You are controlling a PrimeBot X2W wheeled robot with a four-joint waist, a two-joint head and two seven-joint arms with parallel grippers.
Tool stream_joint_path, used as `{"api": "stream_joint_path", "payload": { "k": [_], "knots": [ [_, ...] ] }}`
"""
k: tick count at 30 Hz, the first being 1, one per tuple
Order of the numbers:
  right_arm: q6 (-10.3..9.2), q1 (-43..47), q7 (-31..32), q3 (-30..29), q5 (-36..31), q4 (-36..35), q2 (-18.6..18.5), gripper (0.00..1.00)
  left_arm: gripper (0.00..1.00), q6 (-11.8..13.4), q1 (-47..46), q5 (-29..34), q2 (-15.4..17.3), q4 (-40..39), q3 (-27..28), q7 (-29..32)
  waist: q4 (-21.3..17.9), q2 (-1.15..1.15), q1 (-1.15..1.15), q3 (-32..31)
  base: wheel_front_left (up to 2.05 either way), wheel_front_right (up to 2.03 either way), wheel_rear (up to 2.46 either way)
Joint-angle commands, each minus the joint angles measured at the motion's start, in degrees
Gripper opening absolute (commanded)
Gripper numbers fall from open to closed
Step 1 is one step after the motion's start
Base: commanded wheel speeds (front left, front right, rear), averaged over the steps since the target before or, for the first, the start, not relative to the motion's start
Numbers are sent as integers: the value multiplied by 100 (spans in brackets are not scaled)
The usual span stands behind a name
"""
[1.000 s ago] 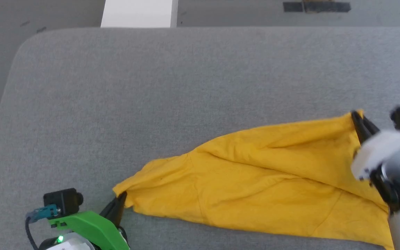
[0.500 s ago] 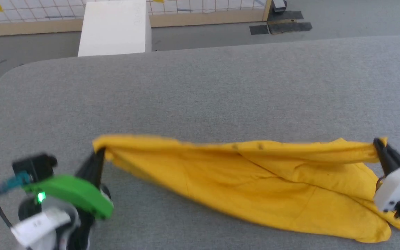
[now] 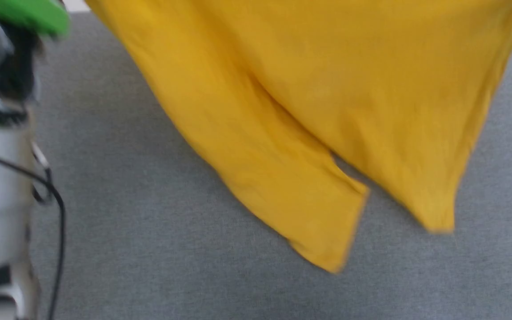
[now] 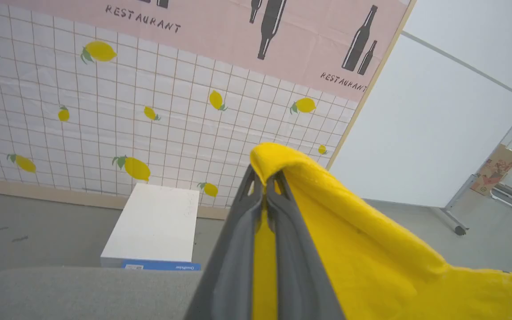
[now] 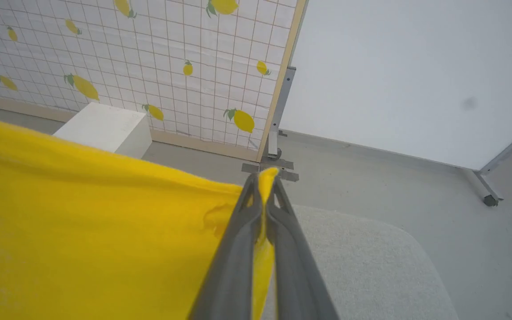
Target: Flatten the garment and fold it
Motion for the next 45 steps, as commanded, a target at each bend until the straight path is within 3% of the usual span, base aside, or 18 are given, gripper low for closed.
{"api": "stream_joint_path", "payload": {
  "k": [1,6,12,17,21,29,34,40,45],
  "knots": [
    [-9,-423,-92,24,-121,236,51,0,0,40,-488,189,124,142,-10,-77,-183,0,-1,795,0,0,0],
    [-9,-1940,-440,-14,-600,1221,293,0,0,149,-2160,720,179,749,-111,-462,-214,0,-1,1315,0,0,0],
    [-9,-3215,-1238,-314,-1403,1682,610,0,0,320,-3728,1159,198,1217,-39,-1249,-235,0,-1,1667,0,0,0],
    [-9,-3799,-1961,-555,-2062,1844,815,0,0,195,-4489,1465,351,1454,-79,-1998,-233,0,-1,1768,0,0,0],
    [-9,-3845,-2348,-571,-2298,2087,889,0,0,13,-4515,1476,388,1658,-83,-2509,-136,0,-1,1756,0,0,0],
    [-9,-2778,-2619,-101,-1785,2844,876,0,0,-271,-2731,1350,581,2671,-232,-2502,75,0,-1,1382,0,0,0],
    [-9,-1654,-2660,474,-1121,3001,793,0,0,-453,-1098,1206,652,3111,-483,-1893,154,0,-1,892,0,0,0],
    [-9,-226,-2652,925,-339,2584,548,0,0,-649,723,682,450,3081,-674,-838,252,0,-1,250,0,0,0],
    [-9,1059,-2601,963,45,1909,296,0,0,-760,2148,180,223,2452,-795,-157,367,0,-1,-211,0,0,0]
  ]
}}
